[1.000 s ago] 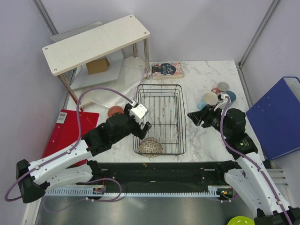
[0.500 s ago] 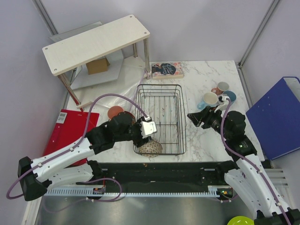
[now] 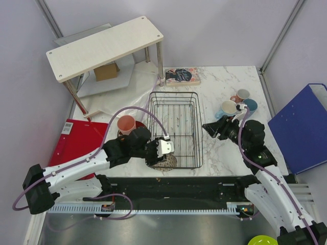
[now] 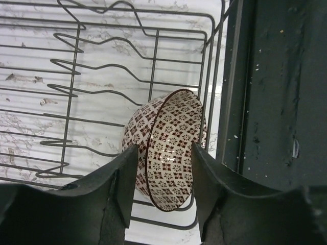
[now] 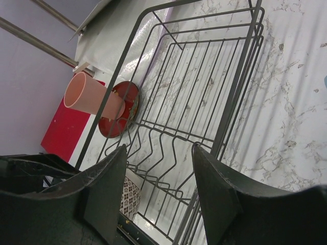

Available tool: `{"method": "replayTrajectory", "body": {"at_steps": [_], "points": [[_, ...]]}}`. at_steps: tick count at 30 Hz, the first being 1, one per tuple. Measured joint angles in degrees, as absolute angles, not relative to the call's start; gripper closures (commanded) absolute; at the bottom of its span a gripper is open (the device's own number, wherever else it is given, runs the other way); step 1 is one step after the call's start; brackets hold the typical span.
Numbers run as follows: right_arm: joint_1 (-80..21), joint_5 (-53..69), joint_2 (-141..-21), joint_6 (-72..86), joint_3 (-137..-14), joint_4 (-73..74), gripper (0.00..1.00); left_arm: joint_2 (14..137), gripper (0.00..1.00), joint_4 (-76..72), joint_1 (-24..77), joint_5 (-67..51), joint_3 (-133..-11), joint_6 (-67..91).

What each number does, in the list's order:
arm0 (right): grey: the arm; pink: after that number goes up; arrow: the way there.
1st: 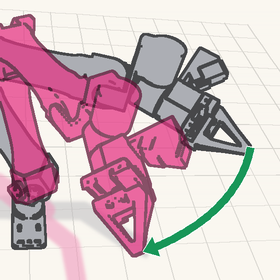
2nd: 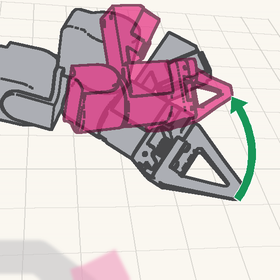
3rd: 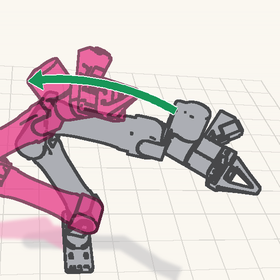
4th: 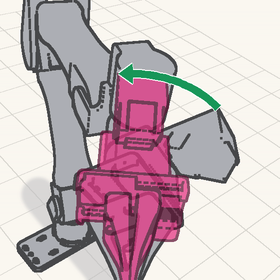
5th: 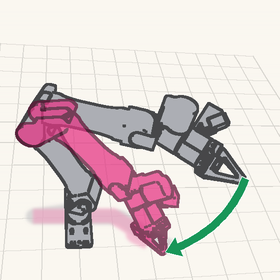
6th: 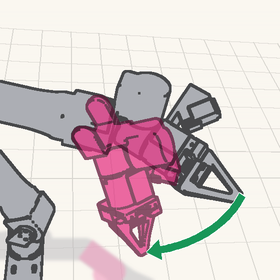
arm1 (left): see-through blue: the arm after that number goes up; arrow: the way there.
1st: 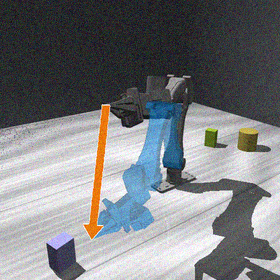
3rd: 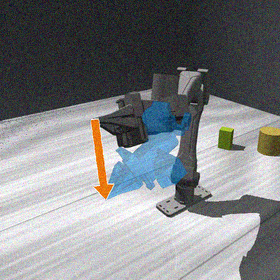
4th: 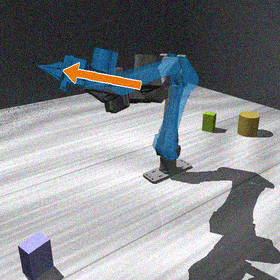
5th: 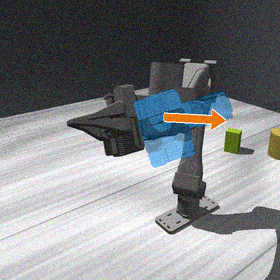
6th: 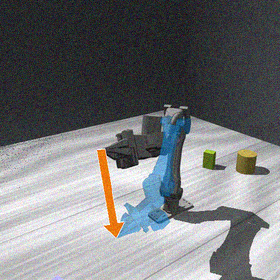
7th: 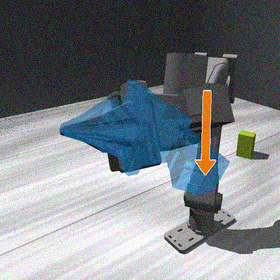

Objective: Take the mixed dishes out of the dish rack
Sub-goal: Pick up the bowl from the dish rack.

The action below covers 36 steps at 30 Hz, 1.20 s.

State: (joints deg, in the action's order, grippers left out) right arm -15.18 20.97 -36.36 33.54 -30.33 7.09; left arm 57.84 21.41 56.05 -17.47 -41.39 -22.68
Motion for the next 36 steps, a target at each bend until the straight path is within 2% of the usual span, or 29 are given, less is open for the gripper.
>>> {"method": "replayTrajectory", "body": {"at_steps": [9,17,25,28,36], "points": [[-15.2,21.0,-36.8,33.9,-29.1,6.0,0.38,63.1,0.62,11.4,56.5,-12.3,-38.0,-24.1],[-15.2,20.9,-36.7,33.8,-28.7,6.0,0.38,63.6,0.82,7.3,57.6,-8.5,-36.2,-26.3],[-15.2,20.9,-37.0,34.0,-28.1,6.0,0.38,61.6,0.89,0.5,63.2,2.4,-31.6,-30.2],[-15.2,20.9,-37.1,34.3,-28.1,6.0,0.38,61.6,0.98,-1.7,65.3,6.6,-30.3,-32.0],[-15.2,20.7,-36.7,34.3,-27.7,6.1,0.37,62.1,0.98,-5.6,68.3,15.6,-28.2,-36.3]]}}
